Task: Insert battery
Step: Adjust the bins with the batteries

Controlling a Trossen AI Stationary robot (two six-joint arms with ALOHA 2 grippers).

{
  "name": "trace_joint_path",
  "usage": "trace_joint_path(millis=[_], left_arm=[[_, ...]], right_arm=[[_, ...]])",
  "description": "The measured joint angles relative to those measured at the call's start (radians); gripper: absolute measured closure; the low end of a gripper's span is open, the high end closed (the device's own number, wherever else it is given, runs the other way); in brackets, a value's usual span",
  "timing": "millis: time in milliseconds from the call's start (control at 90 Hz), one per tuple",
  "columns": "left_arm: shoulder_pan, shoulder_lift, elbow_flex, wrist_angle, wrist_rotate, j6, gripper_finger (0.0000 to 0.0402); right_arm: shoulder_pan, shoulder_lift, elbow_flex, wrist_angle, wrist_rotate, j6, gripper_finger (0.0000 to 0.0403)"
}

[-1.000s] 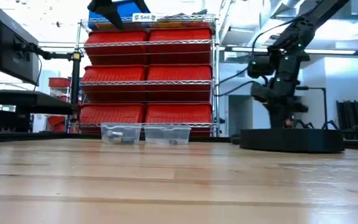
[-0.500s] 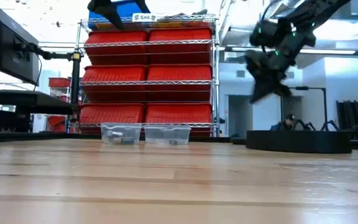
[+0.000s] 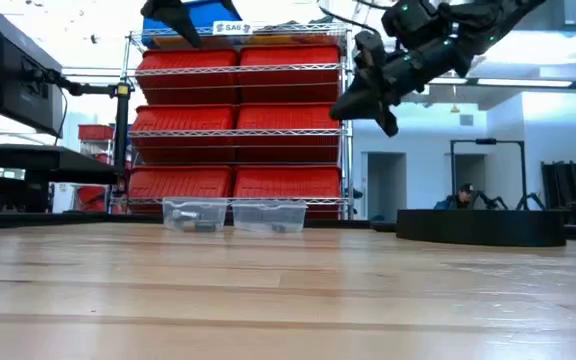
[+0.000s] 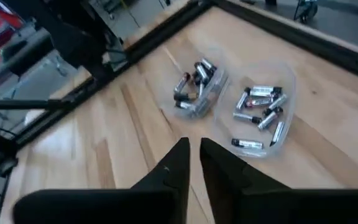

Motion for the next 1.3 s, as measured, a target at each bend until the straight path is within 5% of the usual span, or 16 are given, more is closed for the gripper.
trace_joint_path(millis=[167,356,733,1300], left_arm=[[0.019,0.021,-0.034,-0.116,-0.002,0.096,0.0002],[0.087,0.051,-0.138,-0.026,-0.020,0.235,0.0013],[0.152,0.283,-0.198,0.154,0.175,0.358,0.0041],[0.116,0.567,-0.197,0.329,0.157,0.363,0.0357]], right_arm=[[-0.001,0.015,0.058,-0.073,-0.002,-0.001,0.0304],[-0.002,0.007,0.083,-0.110,-0.003,0.009,0.0290],[-0.043,-0.008,0.156,-0.415,-0.001,-0.097,0.0290],[-0.143,-0.008,0.156,-0.480,0.002,-0.369,0.0290]])
